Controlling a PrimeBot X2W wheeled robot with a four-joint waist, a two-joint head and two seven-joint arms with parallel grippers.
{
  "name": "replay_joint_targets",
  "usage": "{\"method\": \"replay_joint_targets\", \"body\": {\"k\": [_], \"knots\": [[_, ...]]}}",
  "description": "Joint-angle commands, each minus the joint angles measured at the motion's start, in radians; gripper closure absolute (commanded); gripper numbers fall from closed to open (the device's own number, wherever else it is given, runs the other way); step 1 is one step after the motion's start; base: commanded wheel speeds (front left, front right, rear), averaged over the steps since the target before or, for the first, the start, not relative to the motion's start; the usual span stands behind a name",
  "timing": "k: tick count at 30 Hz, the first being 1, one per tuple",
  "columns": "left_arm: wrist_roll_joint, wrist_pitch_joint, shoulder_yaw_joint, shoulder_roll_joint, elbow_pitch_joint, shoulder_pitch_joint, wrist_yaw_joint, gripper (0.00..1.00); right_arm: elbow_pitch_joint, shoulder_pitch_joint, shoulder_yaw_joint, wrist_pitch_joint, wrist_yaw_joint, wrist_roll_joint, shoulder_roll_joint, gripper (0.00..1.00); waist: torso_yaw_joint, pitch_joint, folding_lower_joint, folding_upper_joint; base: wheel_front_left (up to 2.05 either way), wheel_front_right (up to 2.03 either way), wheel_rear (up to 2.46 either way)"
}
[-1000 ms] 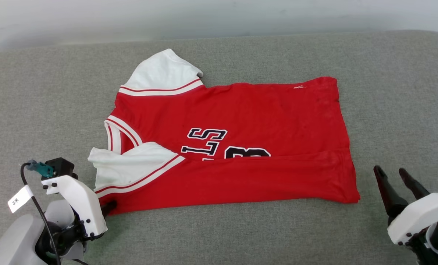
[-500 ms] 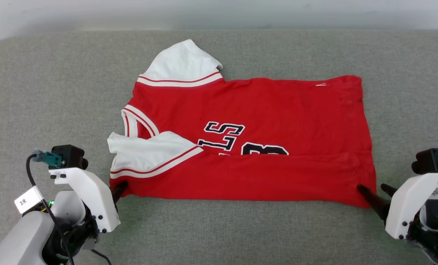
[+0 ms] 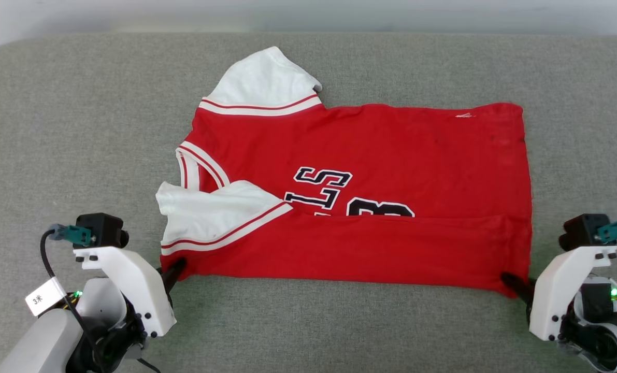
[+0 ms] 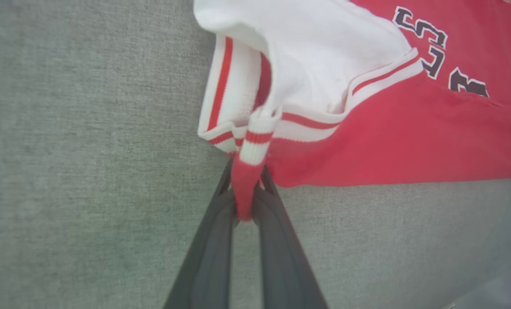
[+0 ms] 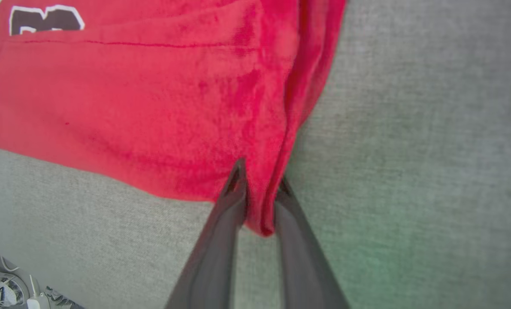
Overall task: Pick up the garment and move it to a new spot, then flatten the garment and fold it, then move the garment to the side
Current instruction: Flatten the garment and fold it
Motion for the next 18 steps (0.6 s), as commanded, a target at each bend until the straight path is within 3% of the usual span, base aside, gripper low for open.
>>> {"method": "replay_joint_targets", "body": {"k": [1,9,18], "knots": [[0.004,-0.008,0.003,0.006,-0.008,0.015,0.005,1.0,0.033,0.013,0.024,0.002,0.001,0.006,0.01,1.0,-0.003,-0.011,0.0,0.0,0.0,0.0,0.0],[0.018,-0.029,0.011,0.037,-0.056,0.084,0.025,1.0,0.012,0.015,0.03,-0.047,0.0,0.012,-0.043,1.0,-0.016,-0.077,0.0,0.0,0.0,0.0,0.0],[-0.005,-0.039,0.027,0.079,-0.139,0.268,0.089,1.0,-0.02,0.131,0.043,-0.055,0.001,0.047,-0.06,1.0,-0.024,-0.179,0.0,0.0,0.0,0.0,0.0]]}}
